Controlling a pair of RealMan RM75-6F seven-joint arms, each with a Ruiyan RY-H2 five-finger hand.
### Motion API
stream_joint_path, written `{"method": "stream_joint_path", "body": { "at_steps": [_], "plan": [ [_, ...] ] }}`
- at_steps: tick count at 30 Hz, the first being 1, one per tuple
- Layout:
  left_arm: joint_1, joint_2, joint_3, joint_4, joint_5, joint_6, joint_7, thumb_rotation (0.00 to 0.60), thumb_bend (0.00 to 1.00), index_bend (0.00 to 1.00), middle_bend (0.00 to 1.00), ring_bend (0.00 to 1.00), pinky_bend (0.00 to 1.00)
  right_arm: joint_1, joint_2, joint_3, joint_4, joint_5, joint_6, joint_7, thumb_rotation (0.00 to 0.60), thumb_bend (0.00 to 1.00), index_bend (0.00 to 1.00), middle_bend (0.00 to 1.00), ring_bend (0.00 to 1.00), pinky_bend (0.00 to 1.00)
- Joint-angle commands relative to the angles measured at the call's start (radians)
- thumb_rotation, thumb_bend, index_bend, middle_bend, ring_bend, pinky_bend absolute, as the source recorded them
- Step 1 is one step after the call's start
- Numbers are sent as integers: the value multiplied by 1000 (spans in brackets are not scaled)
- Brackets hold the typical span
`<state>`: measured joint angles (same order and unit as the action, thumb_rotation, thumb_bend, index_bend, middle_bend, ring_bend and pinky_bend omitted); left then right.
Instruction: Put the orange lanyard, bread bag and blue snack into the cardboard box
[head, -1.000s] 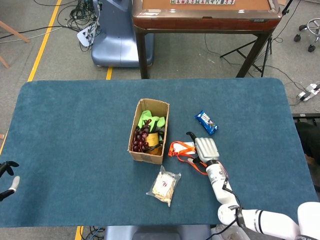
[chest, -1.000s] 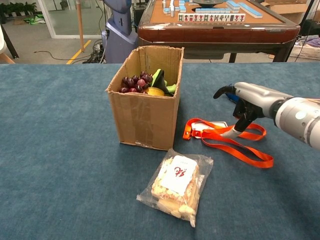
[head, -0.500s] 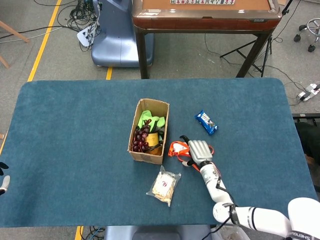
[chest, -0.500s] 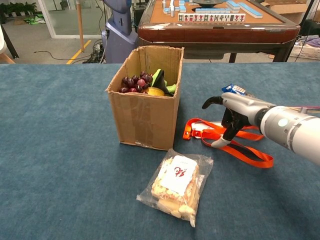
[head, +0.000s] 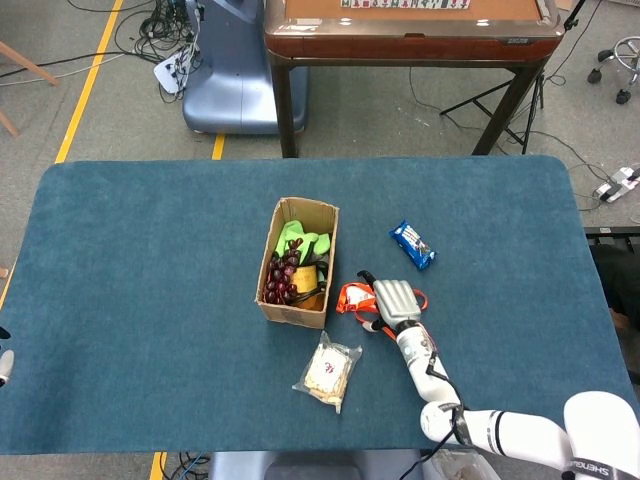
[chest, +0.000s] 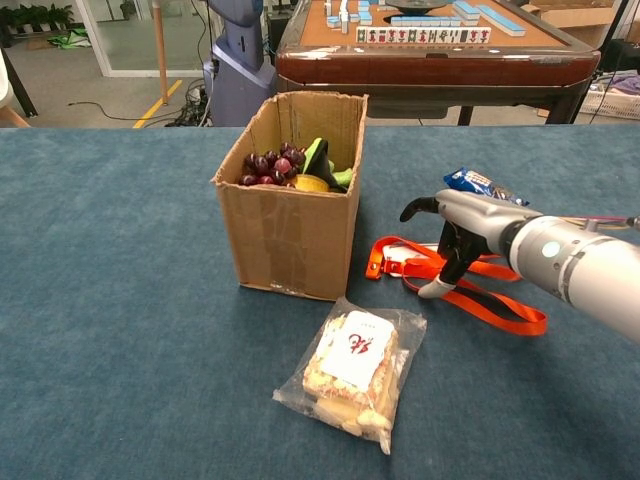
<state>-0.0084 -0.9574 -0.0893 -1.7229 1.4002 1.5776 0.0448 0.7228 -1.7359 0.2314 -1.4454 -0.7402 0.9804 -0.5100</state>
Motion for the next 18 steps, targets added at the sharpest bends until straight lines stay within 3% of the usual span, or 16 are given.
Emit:
{"method": "stream_joint_path", "body": {
  "at_steps": [1,18],
  "plan": [
    [1,3,-1,-2,-6,-3,3,600,351,464,551,377,601,8,-4,0,11,13,-10,-3,600,0,170,1000,1000,1000],
    [3,14,-3,-14,-27,-20,1,600,352,468,551,377,601,46,-1,11,58,75,-44,-13,600,0,170,1000,1000,1000]
  ]
}}
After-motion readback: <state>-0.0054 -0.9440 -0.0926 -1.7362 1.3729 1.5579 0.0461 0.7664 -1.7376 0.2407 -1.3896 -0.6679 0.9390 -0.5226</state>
